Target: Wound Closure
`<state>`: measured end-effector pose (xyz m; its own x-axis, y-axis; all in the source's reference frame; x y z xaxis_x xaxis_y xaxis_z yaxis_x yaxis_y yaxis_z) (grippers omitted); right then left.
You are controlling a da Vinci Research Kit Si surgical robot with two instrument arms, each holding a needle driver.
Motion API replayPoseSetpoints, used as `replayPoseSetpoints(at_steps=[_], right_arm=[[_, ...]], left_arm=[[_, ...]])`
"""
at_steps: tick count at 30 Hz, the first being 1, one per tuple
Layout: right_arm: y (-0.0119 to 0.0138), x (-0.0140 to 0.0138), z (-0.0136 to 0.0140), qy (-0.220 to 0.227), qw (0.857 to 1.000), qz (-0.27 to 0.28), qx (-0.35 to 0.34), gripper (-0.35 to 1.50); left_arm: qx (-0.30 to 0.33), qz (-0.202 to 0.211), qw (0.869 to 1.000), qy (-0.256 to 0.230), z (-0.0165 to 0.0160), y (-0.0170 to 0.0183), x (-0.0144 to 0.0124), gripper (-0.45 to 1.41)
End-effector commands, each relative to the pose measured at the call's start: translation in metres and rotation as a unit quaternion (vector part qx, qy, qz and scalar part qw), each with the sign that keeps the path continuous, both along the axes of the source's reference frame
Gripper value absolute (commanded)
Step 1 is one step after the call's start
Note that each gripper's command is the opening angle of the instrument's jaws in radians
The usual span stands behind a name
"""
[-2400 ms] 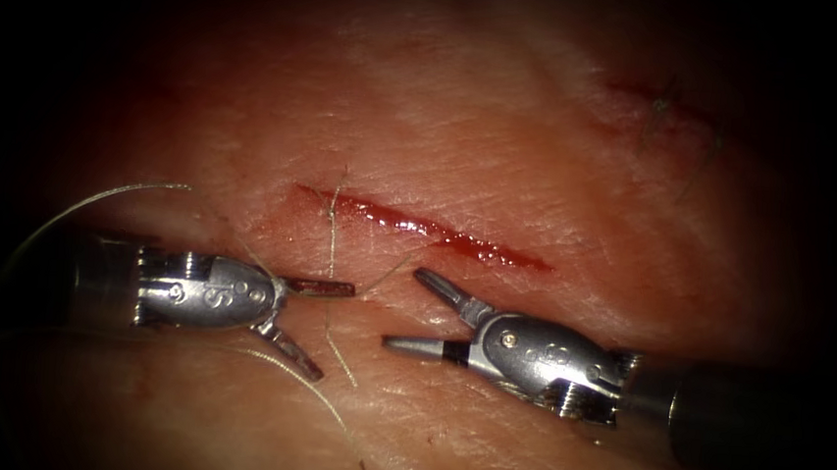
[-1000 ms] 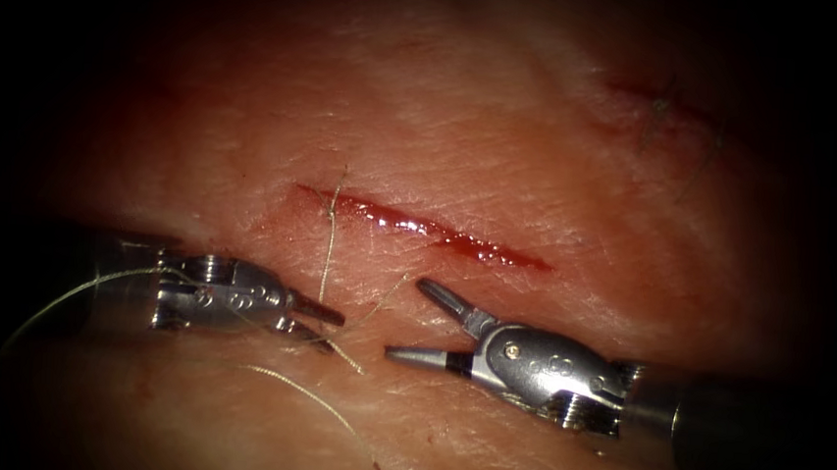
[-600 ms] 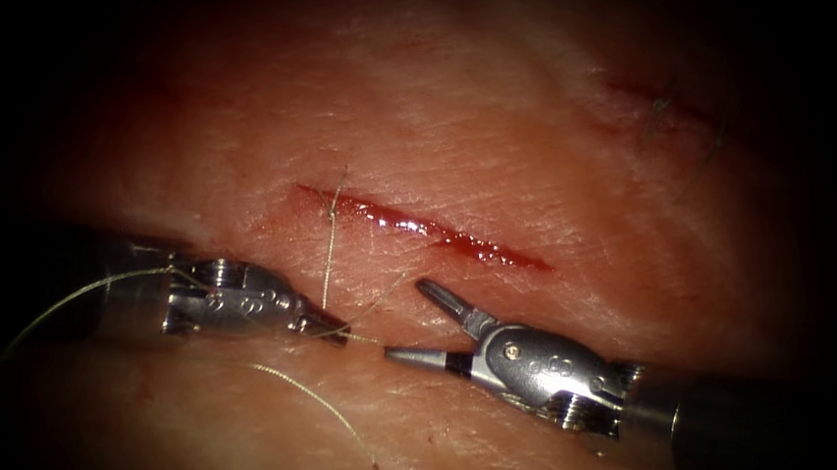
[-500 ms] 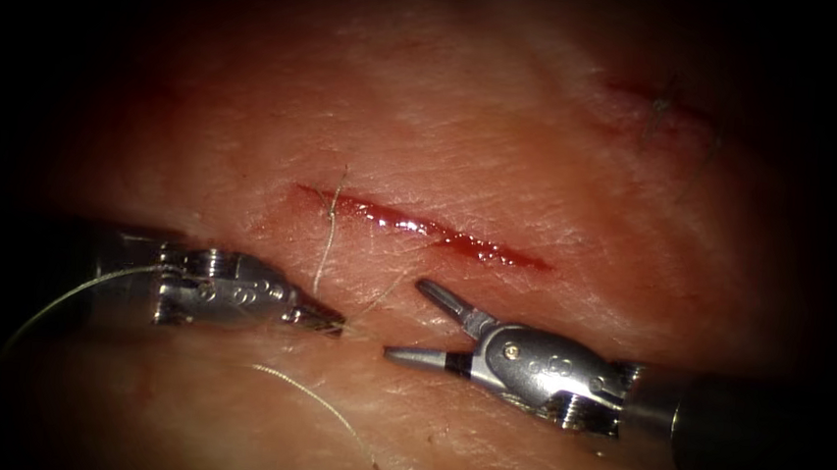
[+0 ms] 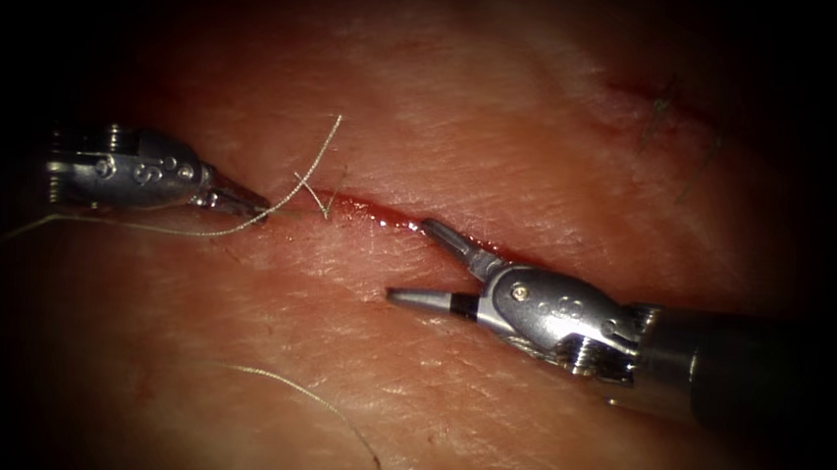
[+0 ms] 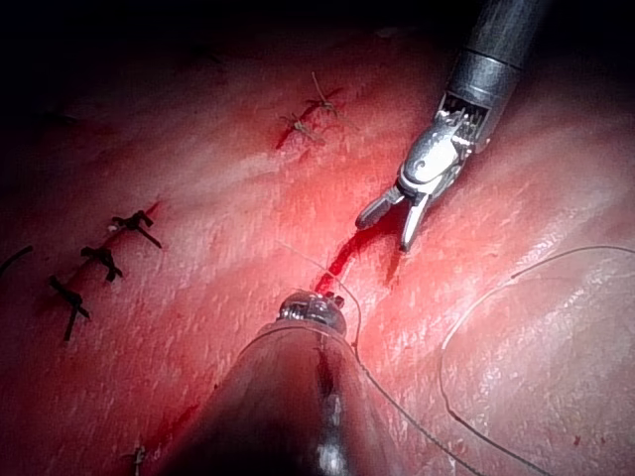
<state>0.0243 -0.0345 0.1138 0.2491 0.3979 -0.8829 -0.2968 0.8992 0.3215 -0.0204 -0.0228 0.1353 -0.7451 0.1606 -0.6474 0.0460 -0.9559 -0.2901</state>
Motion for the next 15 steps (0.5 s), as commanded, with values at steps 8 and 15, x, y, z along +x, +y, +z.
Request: replayPoseSetpoints(at_steps=[8,15], right_arm=[[0.0005,0.0063,0.004,-0.014,0.999,-0.001,-0.03,1.14],[0.0015,0.0089,0.0044,-0.022,0.999,0.004,-0.049,1.16]], left_arm=[[0.006,-0.013,0.999,-0.029,0.0,0.0012,-0.0014,-0.38],[0.014,-0.013,0.999,-0.04,0.0001,0.001,-0.0023,-0.41]])
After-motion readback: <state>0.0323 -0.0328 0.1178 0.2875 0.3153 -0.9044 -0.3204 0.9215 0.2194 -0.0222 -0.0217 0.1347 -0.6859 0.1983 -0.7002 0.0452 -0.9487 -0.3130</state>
